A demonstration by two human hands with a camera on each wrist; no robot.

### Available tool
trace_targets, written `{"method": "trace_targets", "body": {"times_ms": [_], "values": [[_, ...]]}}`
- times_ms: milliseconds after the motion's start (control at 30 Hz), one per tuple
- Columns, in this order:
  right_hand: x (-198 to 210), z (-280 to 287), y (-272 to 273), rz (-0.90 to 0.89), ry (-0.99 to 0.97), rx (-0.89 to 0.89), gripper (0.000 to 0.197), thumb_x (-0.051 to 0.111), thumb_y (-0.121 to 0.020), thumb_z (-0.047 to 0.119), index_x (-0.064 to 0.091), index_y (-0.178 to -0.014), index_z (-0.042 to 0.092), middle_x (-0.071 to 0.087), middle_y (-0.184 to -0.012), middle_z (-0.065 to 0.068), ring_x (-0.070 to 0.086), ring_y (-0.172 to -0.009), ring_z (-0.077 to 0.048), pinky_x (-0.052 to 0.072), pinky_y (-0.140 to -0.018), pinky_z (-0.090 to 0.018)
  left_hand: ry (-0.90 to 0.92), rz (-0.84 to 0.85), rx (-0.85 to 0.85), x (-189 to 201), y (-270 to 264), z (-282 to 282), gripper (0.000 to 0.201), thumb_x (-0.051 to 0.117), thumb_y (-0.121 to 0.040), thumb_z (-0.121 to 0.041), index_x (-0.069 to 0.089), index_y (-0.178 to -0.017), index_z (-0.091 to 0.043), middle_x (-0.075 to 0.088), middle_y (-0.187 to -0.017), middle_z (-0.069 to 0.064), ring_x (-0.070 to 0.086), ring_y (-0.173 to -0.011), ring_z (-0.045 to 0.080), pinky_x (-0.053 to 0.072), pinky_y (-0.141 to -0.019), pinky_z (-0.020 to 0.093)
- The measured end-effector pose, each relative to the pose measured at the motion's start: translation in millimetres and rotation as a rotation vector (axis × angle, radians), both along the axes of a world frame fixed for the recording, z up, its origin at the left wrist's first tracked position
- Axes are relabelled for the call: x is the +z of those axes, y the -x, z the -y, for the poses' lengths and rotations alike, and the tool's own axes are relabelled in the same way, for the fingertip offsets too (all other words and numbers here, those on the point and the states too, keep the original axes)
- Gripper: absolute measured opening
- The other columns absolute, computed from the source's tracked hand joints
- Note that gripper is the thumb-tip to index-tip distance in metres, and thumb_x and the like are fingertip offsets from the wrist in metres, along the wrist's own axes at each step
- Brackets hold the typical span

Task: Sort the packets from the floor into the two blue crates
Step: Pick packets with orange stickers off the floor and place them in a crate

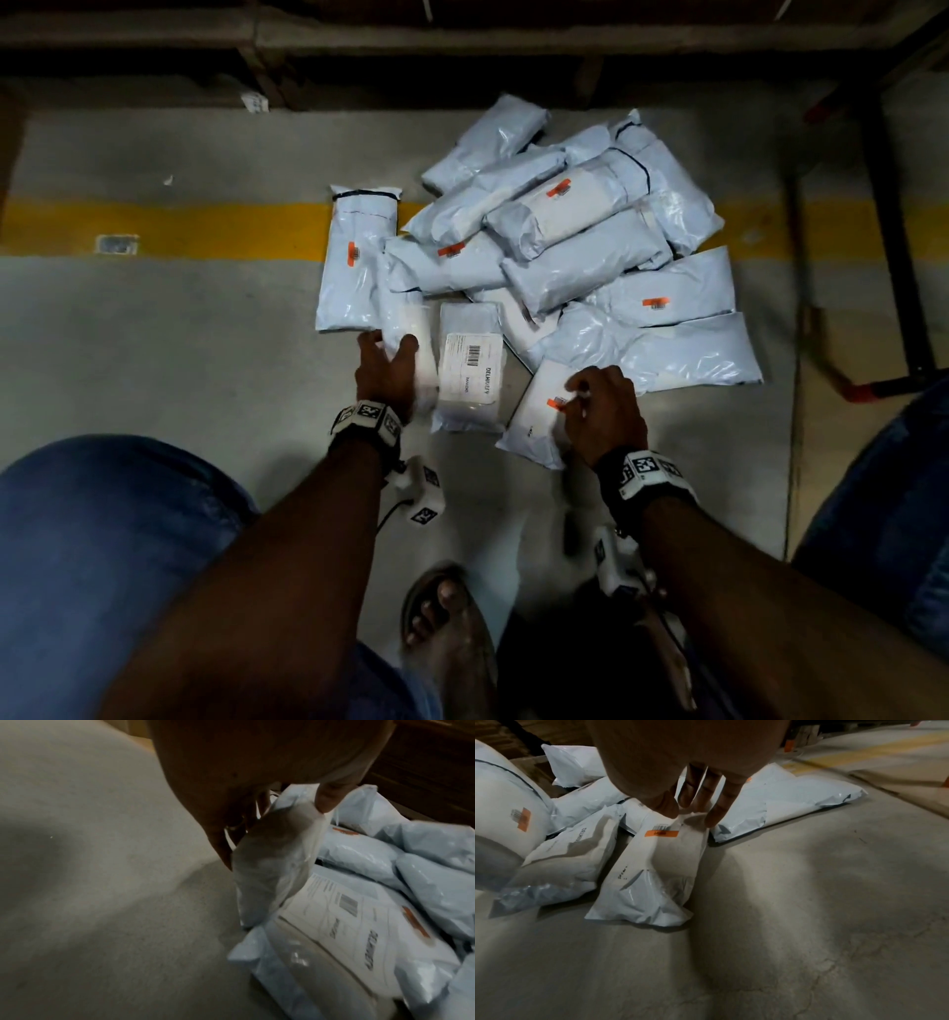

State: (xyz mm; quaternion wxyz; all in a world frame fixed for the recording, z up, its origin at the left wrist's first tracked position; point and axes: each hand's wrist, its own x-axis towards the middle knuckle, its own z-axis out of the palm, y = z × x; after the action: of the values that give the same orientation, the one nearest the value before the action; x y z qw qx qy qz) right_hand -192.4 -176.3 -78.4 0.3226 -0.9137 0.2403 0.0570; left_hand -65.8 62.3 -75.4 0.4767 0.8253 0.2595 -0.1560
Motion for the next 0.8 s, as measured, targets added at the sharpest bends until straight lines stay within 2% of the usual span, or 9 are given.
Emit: {"method": "trace_targets", "body": {"times_ms": [133,233,367,467,533,600,667,733,800], "values": [[0,-2,-2,-0.027,0.025,0.019,0.021,0.057,-0.083,0.013,0.059,-0.101,0.024,0.050,-0.110,0.002,0.047,-0.109,-0.022,0.049,-0.075,-0.039,0.055,-0.064,0.076,-2,-3,-2,0.045,0.046,-0.081,-0.045,0.058,-0.109,-0.013,0.061,-0.115,0.022,0.057,-0.109,0.039,0.045,-0.091,0.042],[-3,-3,-1,-0.038,0.061,0.035,0.025,0.057,-0.084,0.016,0.059,-0.107,0.024,0.049,-0.114,0.000,0.045,-0.111,-0.024,0.050,-0.074,-0.041,-0.008,-0.087,0.168,-10,-5,-8,0.037,0.036,-0.102,-0.026,0.054,-0.125,-0.003,0.056,-0.126,0.021,0.053,-0.116,0.034,0.042,-0.092,0.033],[-7,-3,2,-0.058,0.060,0.035,0.029,0.057,-0.084,0.015,0.057,-0.112,0.025,0.047,-0.117,0.000,0.044,-0.113,-0.025,0.051,-0.073,-0.043,-0.175,-0.088,0.148,-12,5,-11,0.038,0.040,-0.102,-0.031,0.048,-0.134,-0.014,0.057,-0.130,0.019,0.053,-0.118,0.034,0.037,-0.087,0.030],[-8,-3,1,-0.057,0.050,0.025,0.030,0.057,-0.084,0.014,0.057,-0.112,0.025,0.047,-0.117,0.000,0.044,-0.114,-0.026,0.052,-0.074,-0.044,-0.206,-0.116,0.188,-13,6,-18,0.039,0.037,-0.104,-0.032,0.051,-0.130,-0.007,0.056,-0.134,0.020,0.052,-0.123,0.037,0.039,-0.097,0.034],[-9,-4,1,-0.051,0.045,0.020,0.030,0.057,-0.084,0.013,0.057,-0.112,0.024,0.047,-0.116,-0.001,0.044,-0.114,-0.026,0.052,-0.074,-0.044,-0.209,-0.125,0.174,-15,3,-20,0.047,0.040,-0.103,-0.042,0.052,-0.130,-0.006,0.057,-0.134,0.018,0.052,-0.125,0.035,0.038,-0.101,0.035],[-9,-5,2,-0.047,0.043,0.014,0.029,0.057,-0.085,0.013,0.058,-0.112,0.023,0.047,-0.116,-0.001,0.044,-0.113,-0.026,0.051,-0.074,-0.042,-0.195,-0.137,0.115,-18,2,-19,0.059,0.054,-0.093,-0.054,0.053,-0.132,-0.010,0.059,-0.133,0.014,0.053,-0.124,0.032,0.040,-0.102,0.034],[-10,-5,1,-0.057,0.036,0.011,0.030,0.056,-0.085,0.013,0.058,-0.113,0.023,0.047,-0.118,-0.001,0.044,-0.114,-0.026,0.051,-0.075,-0.042,-0.222,-0.113,0.034,-19,1,-18,0.064,0.066,-0.086,-0.053,0.054,-0.132,-0.010,0.060,-0.130,0.013,0.056,-0.121,0.031,0.042,-0.098,0.032],[-10,-5,1,-0.071,0.028,0.018,0.032,0.057,-0.085,0.012,0.058,-0.115,0.022,0.047,-0.120,-0.003,0.043,-0.115,-0.028,0.050,-0.078,-0.041,-0.252,-0.102,-0.017,-21,0,-19,0.062,0.065,-0.086,-0.051,0.056,-0.131,-0.010,0.061,-0.128,0.014,0.057,-0.118,0.032,0.043,-0.094,0.032],[-11,-4,2,-0.064,0.027,0.025,0.033,0.057,-0.085,0.011,0.058,-0.116,0.021,0.048,-0.119,-0.003,0.043,-0.114,-0.028,0.047,-0.077,-0.038,-0.264,-0.122,-0.053,-23,0,-20,0.064,0.059,-0.088,-0.056,0.055,-0.133,-0.012,0.060,-0.129,0.016,0.056,-0.119,0.035,0.043,-0.098,0.036]]}}
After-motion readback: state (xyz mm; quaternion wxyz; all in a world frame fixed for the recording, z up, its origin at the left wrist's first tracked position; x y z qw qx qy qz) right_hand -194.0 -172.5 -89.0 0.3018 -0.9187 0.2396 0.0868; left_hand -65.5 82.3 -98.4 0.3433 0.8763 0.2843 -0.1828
